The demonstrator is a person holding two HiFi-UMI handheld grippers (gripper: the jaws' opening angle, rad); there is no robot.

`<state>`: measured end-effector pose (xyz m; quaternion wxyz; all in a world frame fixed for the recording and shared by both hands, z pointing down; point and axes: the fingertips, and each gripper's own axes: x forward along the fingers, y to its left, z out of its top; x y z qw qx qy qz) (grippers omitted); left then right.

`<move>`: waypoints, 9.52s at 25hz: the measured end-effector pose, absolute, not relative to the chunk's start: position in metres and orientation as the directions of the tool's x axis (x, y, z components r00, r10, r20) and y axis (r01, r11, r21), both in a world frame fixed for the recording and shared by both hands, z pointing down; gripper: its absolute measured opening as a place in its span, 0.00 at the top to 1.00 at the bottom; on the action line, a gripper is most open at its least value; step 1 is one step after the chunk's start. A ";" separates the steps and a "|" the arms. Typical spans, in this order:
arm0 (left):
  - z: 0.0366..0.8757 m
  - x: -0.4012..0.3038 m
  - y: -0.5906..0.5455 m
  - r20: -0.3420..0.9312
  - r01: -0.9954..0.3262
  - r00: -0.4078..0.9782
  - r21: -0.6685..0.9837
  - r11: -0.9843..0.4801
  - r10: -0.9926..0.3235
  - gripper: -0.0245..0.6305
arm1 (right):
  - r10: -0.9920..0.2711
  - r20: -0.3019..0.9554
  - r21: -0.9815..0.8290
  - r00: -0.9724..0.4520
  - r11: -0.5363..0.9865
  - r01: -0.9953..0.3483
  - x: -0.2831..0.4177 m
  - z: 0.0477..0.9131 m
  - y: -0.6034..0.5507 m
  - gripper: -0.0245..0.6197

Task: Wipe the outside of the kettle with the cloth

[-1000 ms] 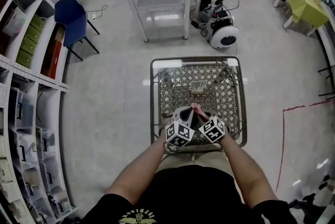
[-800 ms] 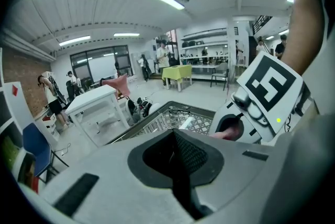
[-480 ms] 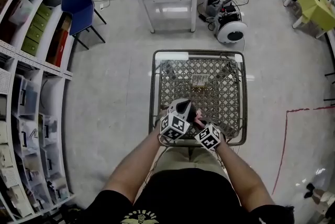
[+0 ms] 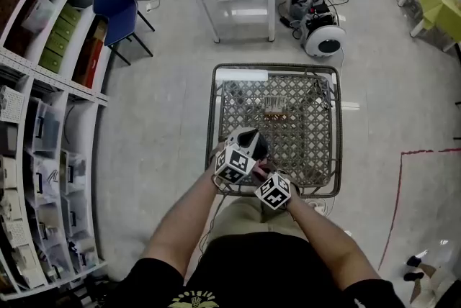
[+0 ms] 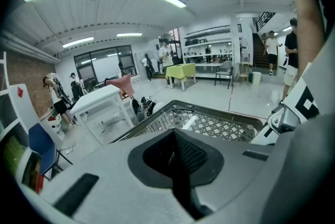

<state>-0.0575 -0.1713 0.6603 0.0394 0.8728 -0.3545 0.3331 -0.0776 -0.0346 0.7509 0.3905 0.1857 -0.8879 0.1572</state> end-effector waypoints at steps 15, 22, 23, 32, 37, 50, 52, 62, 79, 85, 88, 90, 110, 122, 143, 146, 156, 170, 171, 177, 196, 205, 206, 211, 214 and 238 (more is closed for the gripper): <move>0.661 -0.057 -0.172 0.606 -0.651 0.504 -0.202 -0.732 -0.616 0.95 | -0.254 0.768 -0.098 -0.587 0.860 -0.500 -0.044 0.761 -0.057 0.89; 0.660 -0.054 -0.171 0.602 -0.625 0.505 -0.238 -0.743 -0.618 0.95 | -0.296 0.799 -0.010 -0.524 0.864 -0.504 -0.024 0.765 -0.101 0.89; 0.660 -0.056 -0.171 0.601 -0.624 0.504 -0.243 -0.743 -0.620 0.95 | -0.296 0.804 0.006 -0.516 0.872 -0.490 -0.025 0.766 -0.107 0.89; 0.668 -0.055 -0.166 0.608 -0.597 0.527 -0.232 -0.768 -0.594 0.95 | -0.297 0.824 0.094 -0.482 0.911 -0.402 -0.029 0.761 -0.154 0.89; 0.667 -0.052 -0.164 0.611 -0.589 0.543 -0.212 -0.779 -0.577 0.95 | -0.261 0.857 0.104 -0.443 0.932 -0.348 -0.028 0.774 -0.155 0.89; 0.662 -0.057 -0.167 0.615 -0.586 0.560 -0.180 -0.790 -0.556 0.95 | -0.168 0.884 0.009 -0.436 0.939 -0.343 -0.037 0.803 -0.078 0.89; 0.663 -0.057 -0.165 0.618 -0.585 0.558 -0.180 -0.790 -0.554 0.95 | -0.160 0.880 -0.011 -0.446 0.934 -0.356 -0.041 0.801 -0.069 0.89; 0.663 -0.054 -0.163 0.623 -0.581 0.562 -0.172 -0.796 -0.544 0.95 | -0.107 0.836 -0.087 -0.539 0.943 -0.322 -0.075 0.788 -0.031 0.89; 0.664 -0.054 -0.166 0.619 -0.593 0.555 -0.175 -0.786 -0.556 0.95 | -0.167 0.872 0.002 -0.460 0.941 -0.338 -0.027 0.808 -0.105 0.89; 0.664 -0.054 -0.165 0.616 -0.598 0.553 -0.176 -0.782 -0.561 0.95 | -0.178 0.875 0.052 -0.450 0.959 -0.279 -0.028 0.807 -0.139 0.89; 0.663 -0.055 -0.166 0.616 -0.596 0.557 -0.172 -0.785 -0.558 0.95 | -0.187 0.867 0.061 -0.463 0.960 -0.274 -0.032 0.809 -0.156 0.89; 0.662 -0.055 -0.167 0.614 -0.598 0.555 -0.173 -0.782 -0.561 0.95 | -0.178 0.872 0.063 -0.456 0.965 -0.256 -0.034 0.815 -0.161 0.89; 0.663 -0.059 -0.168 0.623 -0.601 0.538 -0.188 -0.777 -0.568 0.95 | -0.020 0.865 -0.133 -0.502 0.954 -0.267 -0.052 0.843 -0.054 0.89; 0.663 -0.058 -0.164 0.623 -0.593 0.551 -0.177 -0.786 -0.556 0.95 | 0.023 0.835 -0.194 -0.550 0.947 -0.256 -0.086 0.823 -0.026 0.89; 0.663 -0.055 -0.164 0.627 -0.577 0.587 -0.121 -0.808 -0.513 0.95 | -0.332 0.831 -0.049 -0.446 0.756 -0.653 0.015 0.759 -0.097 0.89; 0.665 -0.055 -0.163 0.629 -0.578 0.580 -0.130 -0.806 -0.517 0.95 | -0.366 0.812 -0.060 -0.454 0.722 -0.689 0.028 0.750 -0.098 0.89; 0.664 -0.059 -0.170 0.641 -0.638 0.528 -0.133 -0.758 -0.557 0.95 | -0.370 0.825 -0.106 -0.427 0.641 -0.761 0.102 0.748 -0.109 0.89; 0.658 -0.061 -0.179 0.599 -0.700 0.479 -0.180 -0.691 -0.642 0.95 | -0.286 0.886 -0.139 -0.366 0.588 -0.797 0.176 0.816 -0.120 0.84; 0.657 -0.061 -0.180 0.593 -0.704 0.479 -0.182 -0.687 -0.648 0.95 | -0.278 0.887 -0.140 -0.369 0.600 -0.788 0.174 0.819 -0.120 0.80; 0.663 -0.065 -0.178 0.578 -0.722 0.472 -0.180 -0.669 -0.665 0.95 | -0.259 0.884 -0.135 -0.390 0.656 -0.743 0.165 0.814 -0.119 0.65; 0.587 -0.102 -0.172 0.470 -0.883 0.410 -0.009 -0.469 -0.782 0.95 | -0.628 0.585 -0.153 -0.513 0.536 -0.830 0.149 0.627 -0.144 0.79; 0.453 -0.111 -0.164 0.187 -0.924 0.368 -0.036 -0.381 -0.911 0.95 | -0.773 0.375 -0.092 -0.512 0.519 -0.850 0.140 0.515 -0.149 0.95; 0.437 -0.109 -0.165 0.153 -0.919 0.380 -0.045 -0.391 -0.912 0.95 | -0.780 0.358 -0.082 -0.514 0.522 -0.849 0.137 0.503 -0.150 0.95; 0.368 -0.111 -0.161 0.048 -0.908 0.413 -0.056 -0.415 -0.910 0.95 | -0.822 0.250 -0.016 -0.511 0.524 -0.851 0.121 0.434 -0.152 0.95; 0.338 -0.113 -0.154 -0.012 -0.900 0.427 -0.107 -0.424 -0.904 0.95 | -0.845 0.188 0.015 -0.500 0.512 -0.859 0.114 0.400 -0.152 0.95; 0.312 -0.104 -0.143 -0.072 -0.863 0.500 -0.125 -0.490 -0.863 0.95 | -0.871 0.124 0.059 -0.475 0.484 -0.873 0.112 0.363 -0.128 0.95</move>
